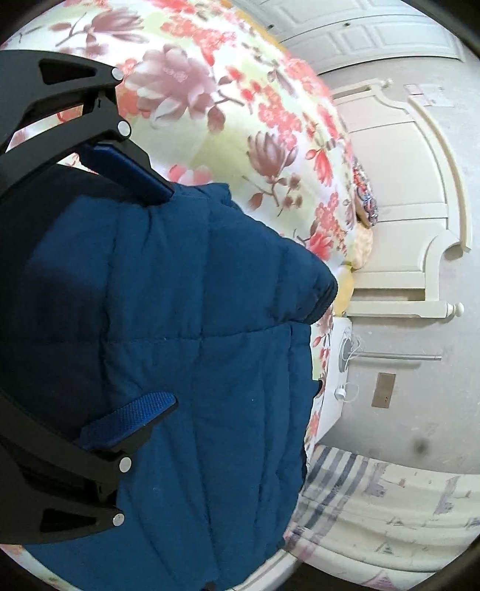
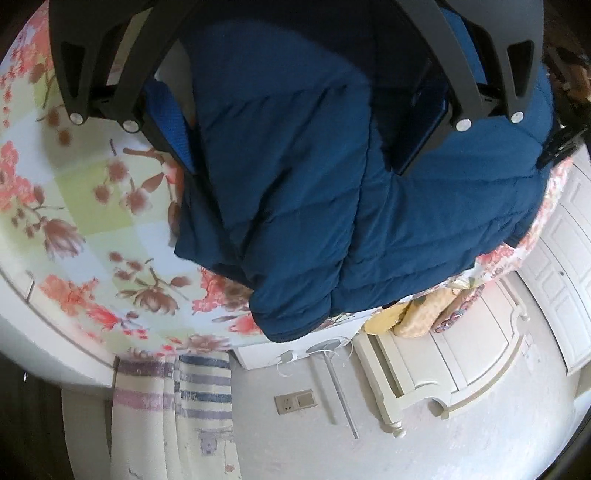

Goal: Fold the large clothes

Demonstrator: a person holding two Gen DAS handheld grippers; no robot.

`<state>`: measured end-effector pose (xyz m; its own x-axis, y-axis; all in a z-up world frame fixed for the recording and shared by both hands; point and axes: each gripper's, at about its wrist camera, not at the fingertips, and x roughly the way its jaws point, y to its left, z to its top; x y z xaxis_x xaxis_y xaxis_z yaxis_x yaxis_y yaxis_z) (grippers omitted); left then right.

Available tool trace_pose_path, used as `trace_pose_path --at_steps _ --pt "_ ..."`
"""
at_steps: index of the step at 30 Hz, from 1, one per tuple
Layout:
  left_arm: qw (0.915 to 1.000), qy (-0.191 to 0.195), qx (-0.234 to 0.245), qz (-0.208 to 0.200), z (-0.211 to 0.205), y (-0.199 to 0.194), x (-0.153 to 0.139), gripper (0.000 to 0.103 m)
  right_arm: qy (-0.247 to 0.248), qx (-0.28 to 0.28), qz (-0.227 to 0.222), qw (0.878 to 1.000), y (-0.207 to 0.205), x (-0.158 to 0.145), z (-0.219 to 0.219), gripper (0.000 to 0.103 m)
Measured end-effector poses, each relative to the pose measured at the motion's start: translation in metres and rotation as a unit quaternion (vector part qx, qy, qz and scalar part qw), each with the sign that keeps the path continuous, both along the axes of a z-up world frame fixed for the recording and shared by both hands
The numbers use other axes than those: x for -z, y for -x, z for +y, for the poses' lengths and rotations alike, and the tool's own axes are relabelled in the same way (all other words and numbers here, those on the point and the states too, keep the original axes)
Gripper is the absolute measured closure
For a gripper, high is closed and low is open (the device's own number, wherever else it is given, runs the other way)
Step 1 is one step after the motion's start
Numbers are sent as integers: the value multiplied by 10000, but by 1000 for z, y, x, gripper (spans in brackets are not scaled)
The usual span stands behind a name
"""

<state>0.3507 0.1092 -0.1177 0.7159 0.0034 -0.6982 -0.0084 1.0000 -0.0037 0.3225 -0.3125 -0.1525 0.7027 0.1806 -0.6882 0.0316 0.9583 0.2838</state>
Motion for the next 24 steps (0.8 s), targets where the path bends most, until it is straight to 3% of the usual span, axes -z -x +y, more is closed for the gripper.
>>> trace_pose_path --at_steps 6,8,12,14,16,18,21,23,24 --pt "10000 -34 -16 2 -1 0 0 4 90 73 19 9999 -1 -3 1 2" --pt "10000 -50 -25 4 -2 1 0 4 152 326 23 9993 8 -7 4 2" --pt "9992 -158 -332 -145 -14 27 -13 4 550 292 -633 9960 49 -36 46 2" --pt "9994 40 -68 -336 -32 45 -23 4 859 99 -716 9937 63 -41 77 2" --pt "9983 14 346 -471 -61 61 -30 4 1426 -112 -807 9864 74 -44 111 2" --pt "9950 -395 765 -513 -96 73 -28 4 1919 -145 -1207 9739 90 -52 132 2" --pt "9923 -727 916 -408 -118 75 -15 4 2567 93 -1488 9549 102 -62 147 2" --pt "9942 -532 872 -340 -114 72 -10 4 2707 275 -1518 9502 103 -68 144 2" --pt "9952 -365 860 -291 -109 71 -9 4 2470 132 -1601 9556 107 -73 142 2"
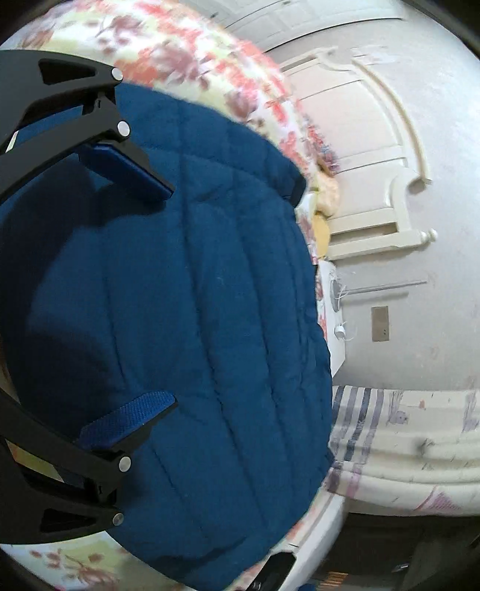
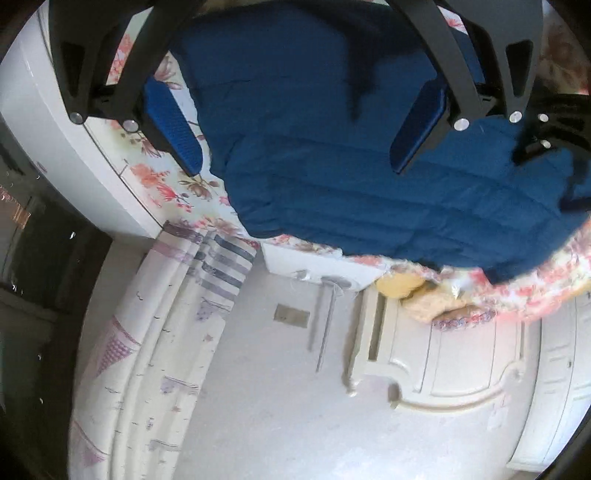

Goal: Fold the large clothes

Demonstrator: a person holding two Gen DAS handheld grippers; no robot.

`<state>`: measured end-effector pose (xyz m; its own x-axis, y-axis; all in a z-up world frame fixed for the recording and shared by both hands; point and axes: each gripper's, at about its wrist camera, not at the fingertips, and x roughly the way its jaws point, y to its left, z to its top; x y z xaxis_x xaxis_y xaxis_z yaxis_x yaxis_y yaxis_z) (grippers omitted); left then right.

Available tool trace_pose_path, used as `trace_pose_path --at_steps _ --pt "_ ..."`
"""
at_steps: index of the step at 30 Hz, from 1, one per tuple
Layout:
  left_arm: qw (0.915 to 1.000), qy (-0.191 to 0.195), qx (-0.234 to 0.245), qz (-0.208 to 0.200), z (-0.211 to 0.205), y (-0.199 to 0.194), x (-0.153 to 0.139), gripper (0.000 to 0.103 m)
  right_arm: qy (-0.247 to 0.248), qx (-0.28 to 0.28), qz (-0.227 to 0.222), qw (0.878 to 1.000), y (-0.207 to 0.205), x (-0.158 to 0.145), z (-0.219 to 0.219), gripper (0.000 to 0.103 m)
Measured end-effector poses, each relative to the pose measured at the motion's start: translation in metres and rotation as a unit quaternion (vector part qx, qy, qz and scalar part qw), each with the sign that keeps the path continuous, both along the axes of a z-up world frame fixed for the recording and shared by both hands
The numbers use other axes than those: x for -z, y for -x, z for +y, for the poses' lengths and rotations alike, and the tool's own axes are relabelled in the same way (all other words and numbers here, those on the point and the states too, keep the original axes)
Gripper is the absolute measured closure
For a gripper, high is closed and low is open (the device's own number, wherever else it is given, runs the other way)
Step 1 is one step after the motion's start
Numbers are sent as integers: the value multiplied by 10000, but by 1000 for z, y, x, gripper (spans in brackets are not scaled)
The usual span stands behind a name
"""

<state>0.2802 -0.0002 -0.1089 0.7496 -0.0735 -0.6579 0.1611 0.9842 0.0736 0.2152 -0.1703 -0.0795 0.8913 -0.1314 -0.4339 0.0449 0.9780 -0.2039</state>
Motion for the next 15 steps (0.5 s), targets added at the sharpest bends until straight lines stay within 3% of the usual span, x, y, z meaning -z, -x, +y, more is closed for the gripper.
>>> trace_pose_path --at_steps 2,4,7,8,12,15 --pt "10000 60 -11 41 2 -3 1 4 -158 -715 165 9972 1 0 15 2" --pt "10000 1 -21 80 0 -5 3 4 170 -1178 636 9909 -7 16 41 2" --pt "9999 -105 14 110 4 -6 5 4 622 -1275 1128 9834 -22 50 59 3" --pt "9998 -166 17 126 8 -7 5 4 504 -1317 1124 9836 -23 52 55 3" --pt "9990 -66 -382 205 48 -9 3 4 -399 -571 1158 9908 -27 51 -29 3" --pt "9964 188 -767 298 81 -11 -2 4 -1034 90 1243 9868 -14 51 -95 3"
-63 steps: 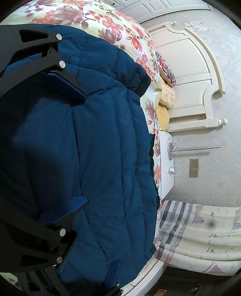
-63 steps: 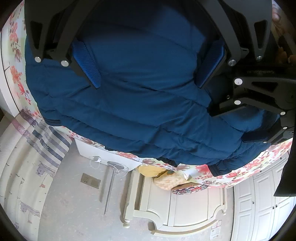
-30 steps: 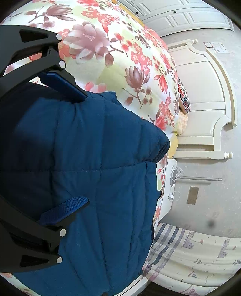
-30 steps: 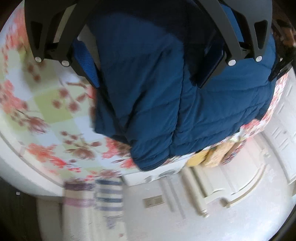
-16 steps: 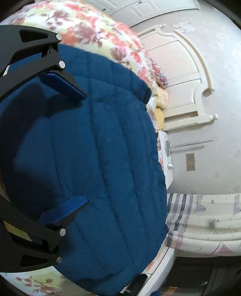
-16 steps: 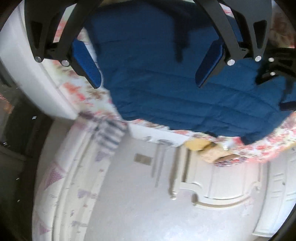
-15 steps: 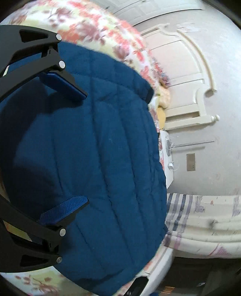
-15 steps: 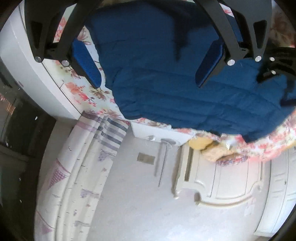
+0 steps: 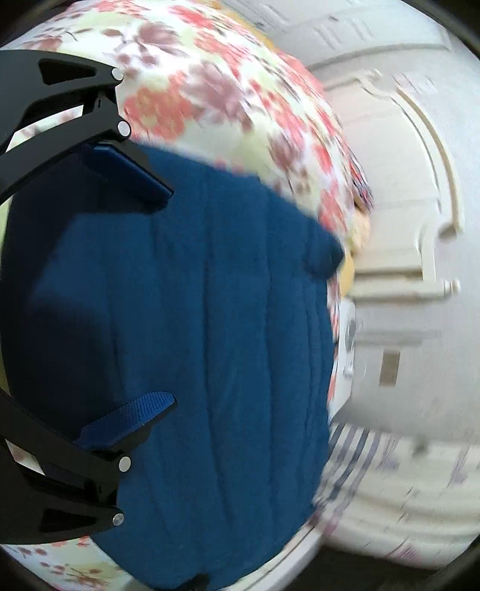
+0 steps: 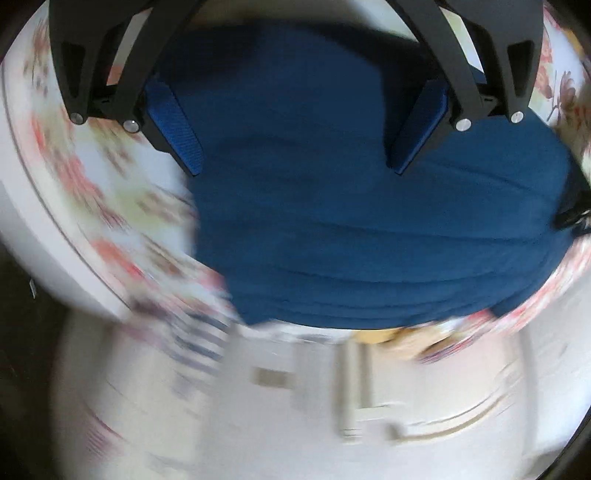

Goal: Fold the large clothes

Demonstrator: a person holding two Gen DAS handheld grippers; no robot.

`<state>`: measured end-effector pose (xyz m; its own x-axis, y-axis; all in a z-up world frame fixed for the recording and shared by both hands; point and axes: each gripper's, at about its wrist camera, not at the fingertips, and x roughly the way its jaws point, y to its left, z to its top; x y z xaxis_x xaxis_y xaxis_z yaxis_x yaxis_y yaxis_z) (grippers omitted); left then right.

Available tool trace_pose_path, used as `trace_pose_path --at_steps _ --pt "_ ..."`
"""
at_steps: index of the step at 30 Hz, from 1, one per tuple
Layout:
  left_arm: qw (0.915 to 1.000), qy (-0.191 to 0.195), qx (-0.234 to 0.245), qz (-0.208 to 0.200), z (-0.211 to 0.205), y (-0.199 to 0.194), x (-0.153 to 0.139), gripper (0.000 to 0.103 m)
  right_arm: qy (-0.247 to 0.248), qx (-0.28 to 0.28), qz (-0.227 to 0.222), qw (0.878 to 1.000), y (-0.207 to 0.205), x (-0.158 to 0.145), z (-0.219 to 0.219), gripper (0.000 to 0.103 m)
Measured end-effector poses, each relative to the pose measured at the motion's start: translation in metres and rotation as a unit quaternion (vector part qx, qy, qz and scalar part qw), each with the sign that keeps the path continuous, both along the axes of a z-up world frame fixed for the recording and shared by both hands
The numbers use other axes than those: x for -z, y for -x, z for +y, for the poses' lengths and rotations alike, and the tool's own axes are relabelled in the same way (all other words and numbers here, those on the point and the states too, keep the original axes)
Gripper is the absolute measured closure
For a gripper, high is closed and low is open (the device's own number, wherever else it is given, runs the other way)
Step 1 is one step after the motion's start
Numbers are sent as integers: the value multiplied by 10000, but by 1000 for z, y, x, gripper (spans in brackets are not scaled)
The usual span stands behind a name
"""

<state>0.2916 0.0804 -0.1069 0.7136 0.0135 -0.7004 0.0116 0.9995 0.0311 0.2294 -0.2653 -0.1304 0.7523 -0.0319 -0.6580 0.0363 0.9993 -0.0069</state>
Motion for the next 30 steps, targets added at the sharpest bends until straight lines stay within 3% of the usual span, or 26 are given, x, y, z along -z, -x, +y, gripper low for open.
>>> trace_pose_path --at_steps 2,4,5,8,11,15,17,19,26,27,28,29,30 --pt "9995 30 -293 -81 13 0 -9 4 -266 762 141 9966 20 1 -40 3" --pt "9989 301 -261 -266 15 -3 -21 4 -683 1065 204 9918 46 1 -62 3" --pt "9985 395 -145 -348 11 -6 -27 4 -1197 984 214 9877 60 3 -71 3" --pt "9984 176 221 -497 -14 -25 -38 4 -2269 624 439 9709 83 17 -77 2" --pt "9984 -105 327 -447 -34 -58 -35 4 -2356 512 466 9694 84 21 -61 2" --pt "9997 102 234 37 -31 -94 -8 4 -2768 140 466 9597 59 20 -43 2" --pt "9988 371 262 -159 -23 -94 1 4 -2915 -29 441 9555 43 21 -36 2" --pt "9988 331 297 -198 -24 -93 3 4 -3331 -119 392 9420 21 22 -28 2" --pt "9992 347 141 -107 -22 -98 8 4 -3814 319 -129 9238 -53 18 -13 2" --pt "9993 365 45 -107 -21 -99 8 4 -3883 322 -235 9207 -60 18 -13 10" --pt "9992 374 -18 -111 -18 -99 7 4 -3991 336 -309 9158 -63 21 -16 50" --pt "9992 379 -72 -119 -18 -99 7 4 -4165 439 -319 9075 -62 26 -22 61" --pt "9991 384 -82 -127 -17 -99 7 4 -4697 359 -430 8811 -58 36 -34 67"
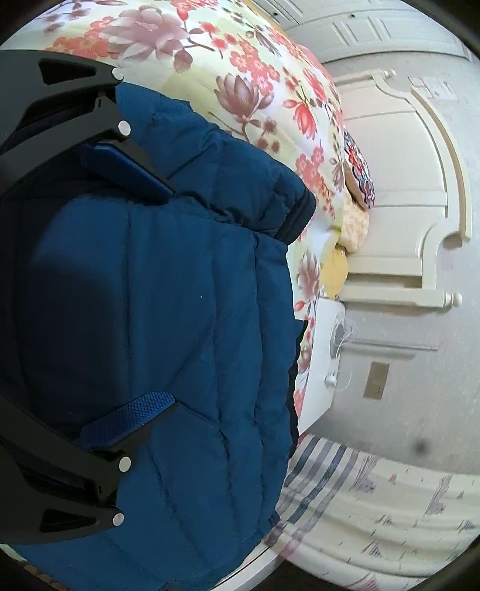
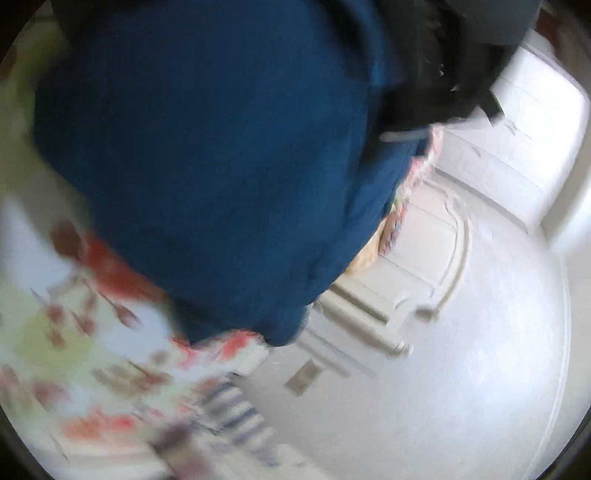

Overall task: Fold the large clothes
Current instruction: 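Grasp the navy jacket edge with the right tool and lift it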

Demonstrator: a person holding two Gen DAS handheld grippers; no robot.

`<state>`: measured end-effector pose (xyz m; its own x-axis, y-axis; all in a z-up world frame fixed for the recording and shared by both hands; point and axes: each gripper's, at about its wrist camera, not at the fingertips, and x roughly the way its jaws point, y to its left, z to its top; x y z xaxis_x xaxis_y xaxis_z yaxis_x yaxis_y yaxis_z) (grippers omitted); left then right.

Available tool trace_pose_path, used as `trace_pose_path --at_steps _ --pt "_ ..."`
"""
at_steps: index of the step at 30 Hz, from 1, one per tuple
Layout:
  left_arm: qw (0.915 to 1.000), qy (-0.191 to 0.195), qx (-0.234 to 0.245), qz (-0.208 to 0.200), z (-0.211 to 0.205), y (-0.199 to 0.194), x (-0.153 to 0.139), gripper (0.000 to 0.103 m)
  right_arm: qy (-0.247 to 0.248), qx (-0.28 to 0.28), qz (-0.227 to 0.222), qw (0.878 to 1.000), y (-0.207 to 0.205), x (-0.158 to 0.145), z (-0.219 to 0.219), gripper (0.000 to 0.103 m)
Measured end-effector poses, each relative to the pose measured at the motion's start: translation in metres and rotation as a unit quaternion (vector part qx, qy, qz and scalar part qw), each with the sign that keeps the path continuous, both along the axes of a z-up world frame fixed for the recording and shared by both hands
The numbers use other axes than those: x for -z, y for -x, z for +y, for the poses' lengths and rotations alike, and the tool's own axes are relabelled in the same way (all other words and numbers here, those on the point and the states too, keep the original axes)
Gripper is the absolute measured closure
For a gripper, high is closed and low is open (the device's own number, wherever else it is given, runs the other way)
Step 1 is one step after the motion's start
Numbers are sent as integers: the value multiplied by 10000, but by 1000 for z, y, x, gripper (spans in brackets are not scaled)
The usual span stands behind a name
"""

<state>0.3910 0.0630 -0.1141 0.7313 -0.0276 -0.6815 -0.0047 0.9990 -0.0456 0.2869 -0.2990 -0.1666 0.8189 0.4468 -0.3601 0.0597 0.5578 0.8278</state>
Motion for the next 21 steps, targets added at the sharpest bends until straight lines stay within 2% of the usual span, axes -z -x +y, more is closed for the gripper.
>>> trace_pose_path --at_steps 2,4,7,8,11,12,13,16,17,18,19,21 --pt "9999 -91 36 -25 -4 1 -1 4 -236 26 -178 9996 11 1 -6 73" --pt "9996 -199 171 -38 -10 2 -2 4 -132 51 -455 9989 31 -9 -7 75" --pt "9981 -423 449 -47 -24 6 -6 4 -238 63 -722 9971 61 -17 -17 76" --pt "9981 -371 485 32 -30 7 -10 4 -165 85 -718 9972 69 -18 -20 76" --pt "9974 221 693 9 -58 8 -33 4 168 168 -689 9973 91 -21 -28 76" --pt "9956 322 875 11 -75 4 -41 4 229 220 -707 9970 99 -23 -32 76" --pt "9947 265 989 -3 -90 1 -45 4 281 261 -734 9966 106 -25 -34 76" --pt "9919 -608 1110 135 -152 -27 -42 4 630 300 -798 9944 120 -38 -32 76" --pt "9892 -828 1166 312 -169 -38 -34 4 739 291 -831 9934 124 -43 -30 76" --pt "9844 -1205 1143 573 -186 -49 -20 4 914 268 -893 9914 127 -51 -27 76" --pt "9802 -1381 1179 795 -195 -57 -9 4 1096 248 -945 9892 129 -59 -23 76" --pt "9809 -1382 1147 743 -196 -54 -8 4 1437 244 -975 9845 132 -71 -17 76"
